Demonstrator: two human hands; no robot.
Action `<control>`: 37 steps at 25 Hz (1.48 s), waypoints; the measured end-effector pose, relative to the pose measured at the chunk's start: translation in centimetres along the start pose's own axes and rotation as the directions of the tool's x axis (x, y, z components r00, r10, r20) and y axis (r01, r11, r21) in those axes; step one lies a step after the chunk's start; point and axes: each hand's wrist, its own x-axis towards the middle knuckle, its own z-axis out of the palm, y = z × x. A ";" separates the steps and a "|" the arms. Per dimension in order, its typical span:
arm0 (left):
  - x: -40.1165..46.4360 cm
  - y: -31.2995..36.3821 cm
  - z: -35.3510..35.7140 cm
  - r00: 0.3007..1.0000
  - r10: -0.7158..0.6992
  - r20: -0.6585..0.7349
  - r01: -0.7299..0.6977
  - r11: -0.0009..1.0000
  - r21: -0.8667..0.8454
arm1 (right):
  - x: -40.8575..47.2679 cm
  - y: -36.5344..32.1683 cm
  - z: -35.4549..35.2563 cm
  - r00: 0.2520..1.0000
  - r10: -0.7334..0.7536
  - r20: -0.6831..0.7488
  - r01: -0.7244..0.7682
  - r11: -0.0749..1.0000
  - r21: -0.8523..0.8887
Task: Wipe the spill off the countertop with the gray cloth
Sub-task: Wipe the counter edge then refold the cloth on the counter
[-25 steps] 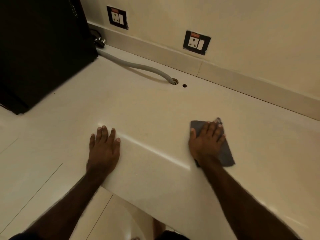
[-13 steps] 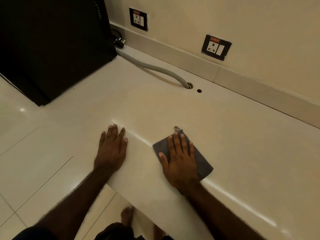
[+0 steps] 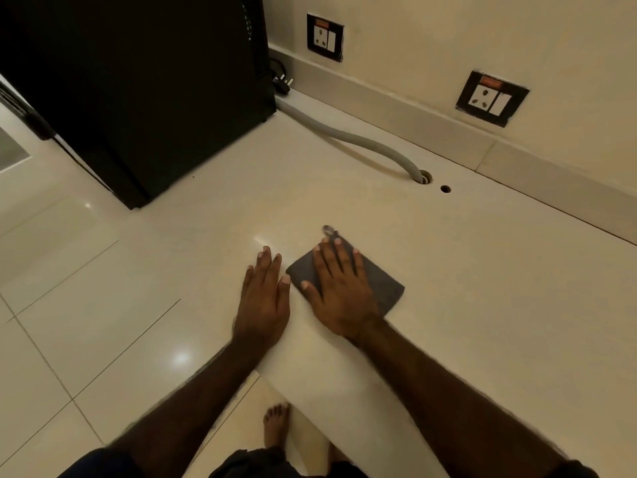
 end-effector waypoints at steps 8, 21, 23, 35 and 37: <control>5.3 2.2 1.5 0.829 0.402 0.390 -0.496 0.849 0.180 | -1.6 2.4 0.6 0.998 0.050 -0.026 -0.049 0.999 0.013; -2.9 1.0 -0.8 0.908 0.241 0.344 -0.362 0.865 0.349 | -4.7 2.1 1.4 0.958 -0.284 -0.034 0.281 0.957 -0.068; -5.4 1.8 -0.8 0.915 0.235 0.327 -0.352 0.862 0.365 | -6.7 2.2 1.6 0.949 -0.312 -0.033 0.310 0.949 -0.066; -15.8 9.3 1.4 0.893 0.276 0.355 -0.423 0.782 0.457 | -18.0 6.4 2.4 0.934 -0.357 -0.032 0.353 0.931 -0.089; -15.8 10.6 2.1 0.857 0.319 0.404 -0.484 0.767 0.422 | -19.8 8.1 2.1 0.952 -0.306 -0.024 0.302 0.947 -0.110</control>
